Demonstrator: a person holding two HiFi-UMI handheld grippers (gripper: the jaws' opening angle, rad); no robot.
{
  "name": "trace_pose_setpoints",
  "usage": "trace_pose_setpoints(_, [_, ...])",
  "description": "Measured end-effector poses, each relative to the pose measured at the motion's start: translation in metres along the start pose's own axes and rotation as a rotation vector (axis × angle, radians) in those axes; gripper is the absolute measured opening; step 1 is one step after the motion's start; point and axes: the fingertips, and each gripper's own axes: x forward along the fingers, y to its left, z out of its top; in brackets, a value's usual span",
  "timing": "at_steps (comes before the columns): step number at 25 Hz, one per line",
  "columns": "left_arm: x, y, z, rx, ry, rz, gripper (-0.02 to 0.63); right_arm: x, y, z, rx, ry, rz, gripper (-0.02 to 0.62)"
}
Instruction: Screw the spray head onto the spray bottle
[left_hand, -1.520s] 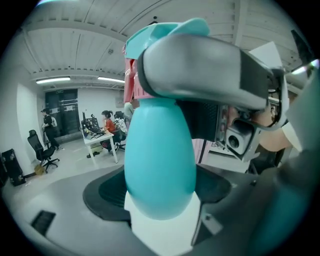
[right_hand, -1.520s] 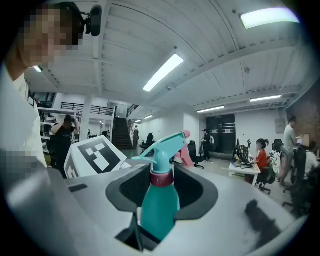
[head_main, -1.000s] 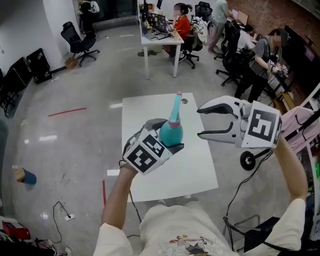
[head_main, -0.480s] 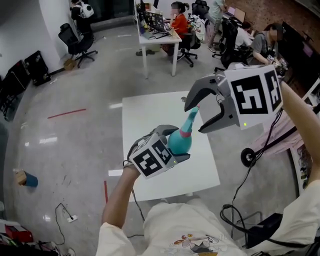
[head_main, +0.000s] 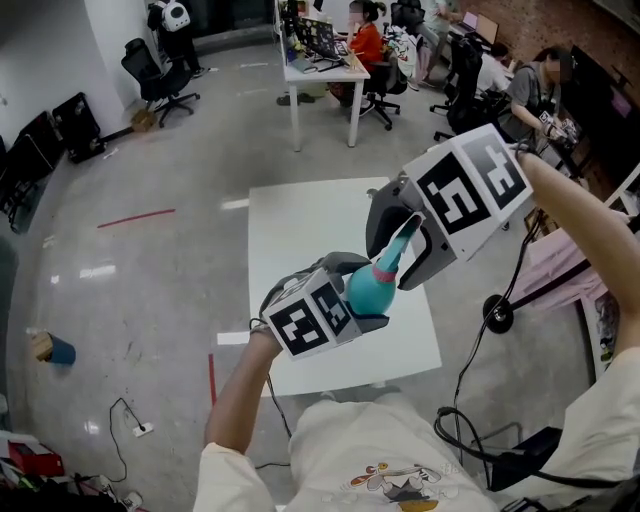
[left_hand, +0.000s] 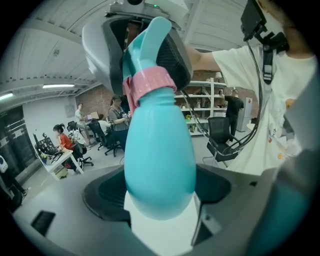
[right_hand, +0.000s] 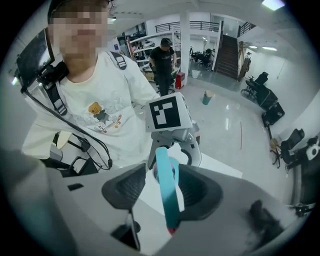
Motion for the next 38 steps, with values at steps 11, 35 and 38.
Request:
trace_pose_setpoints(11, [0.002,-0.008,0.0,-0.04,-0.01,-0.048,0.387,0.004,-0.002,-0.005,0.025,-0.012,0.018,0.132])
trace_pose_setpoints(35, [0.023,-0.026,-0.024,-0.233,0.107,-0.119,0.385,0.035,0.003,-0.031,0.024,0.19,-0.027,0.13])
trace_pose_setpoints(38, [0.024,-0.017,-0.028,-0.24,0.11,-0.053,0.385,0.036,-0.004,-0.033,0.107,0.178,-0.06,0.13])
